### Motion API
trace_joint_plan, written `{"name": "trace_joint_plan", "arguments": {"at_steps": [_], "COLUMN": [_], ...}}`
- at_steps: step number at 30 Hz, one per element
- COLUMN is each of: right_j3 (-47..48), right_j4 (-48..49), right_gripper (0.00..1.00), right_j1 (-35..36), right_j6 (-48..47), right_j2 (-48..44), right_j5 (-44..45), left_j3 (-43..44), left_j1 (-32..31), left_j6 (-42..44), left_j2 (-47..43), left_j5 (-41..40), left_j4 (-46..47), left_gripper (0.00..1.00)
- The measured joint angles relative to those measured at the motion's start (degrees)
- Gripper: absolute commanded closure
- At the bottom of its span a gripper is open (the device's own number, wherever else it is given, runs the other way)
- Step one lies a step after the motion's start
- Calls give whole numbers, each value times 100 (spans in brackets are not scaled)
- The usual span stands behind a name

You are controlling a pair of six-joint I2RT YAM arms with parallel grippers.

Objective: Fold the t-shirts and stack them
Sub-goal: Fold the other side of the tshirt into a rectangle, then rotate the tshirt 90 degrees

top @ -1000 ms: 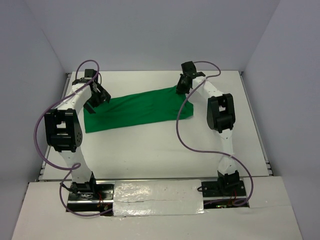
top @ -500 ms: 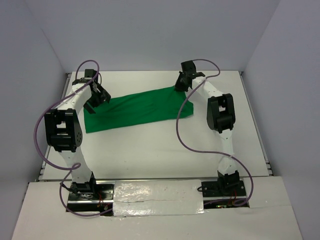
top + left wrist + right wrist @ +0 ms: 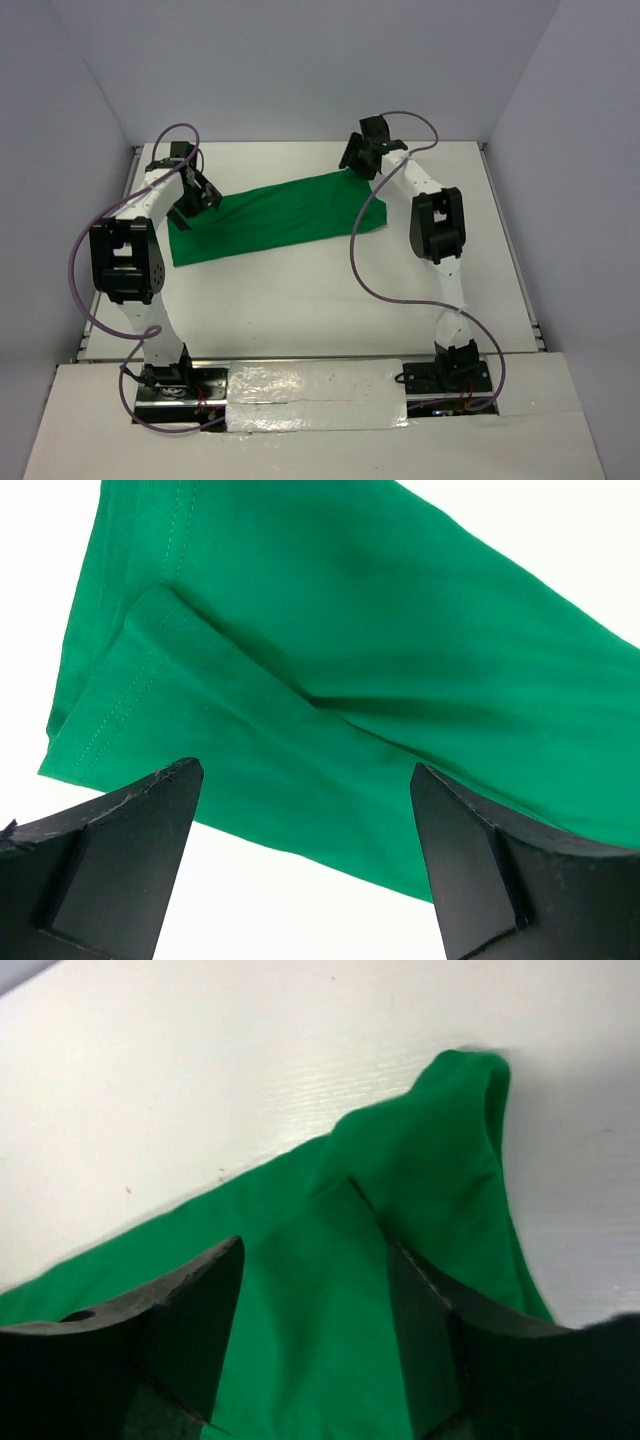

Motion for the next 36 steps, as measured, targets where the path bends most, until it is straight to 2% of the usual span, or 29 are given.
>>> {"name": "trace_joint_plan", "arguments": {"at_steps": [5,8,9,11,12,17,19,22,27,32,36], "right_j3": [-101,-485,-717,-1137,-1478,-3276,-3838,-4406,-4470,-3943,-3707], "right_j4": [-155,-175,-203,-122,9,568,678,719,485,389,323], "right_gripper": [25,34,52,80,98,100,100,100,100,100,100], "right_j1": [0,-4,-4,-4,-4,-13,-15,-15,-15,-31,-63], "right_j6": [-42,-125,-179,-289,-319,-323,-275,-162,85,393,428], "right_j2": [-210,-820,-1185,-1862,-2288,-3853,-3917,-3392,-2479,-2133,-1939], "right_j5": [199,306,341,400,409,140,-72,-313,-136,385,382], "left_j3": [-48,-50,-52,-90,-114,-238,-236,-234,-234,-234,-234], "left_j1": [0,-17,-26,-63,-81,-131,-131,-146,-166,-166,-166], "left_j6": [-2,-2,-4,-4,-2,-2,-2,-2,-2,0,22], "left_j2": [0,0,0,0,0,0,0,0,0,0,0], "left_j5": [0,0,2,4,4,28,48,61,63,61,46], "left_j4": [-11,2,7,28,33,24,31,22,17,9,-24], "left_gripper": [1,1,1,1,0,1,1,1,1,1,1]}}
